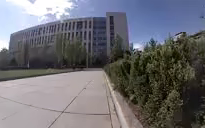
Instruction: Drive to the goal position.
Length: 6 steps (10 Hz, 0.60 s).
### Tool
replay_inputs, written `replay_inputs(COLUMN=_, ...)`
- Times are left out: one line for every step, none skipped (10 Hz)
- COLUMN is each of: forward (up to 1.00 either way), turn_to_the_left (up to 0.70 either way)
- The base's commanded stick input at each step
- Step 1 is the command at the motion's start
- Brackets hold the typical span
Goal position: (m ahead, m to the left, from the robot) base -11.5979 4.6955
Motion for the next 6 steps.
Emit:
replay_inputs(forward=0.05, turn_to_the_left=0.0)
replay_inputs(forward=0.04, turn_to_the_left=0.0)
replay_inputs(forward=0.04, turn_to_the_left=0.0)
replay_inputs(forward=0.04, turn_to_the_left=0.0)
replay_inputs(forward=0.04, turn_to_the_left=0.0)
replay_inputs(forward=0.04, turn_to_the_left=0.0)
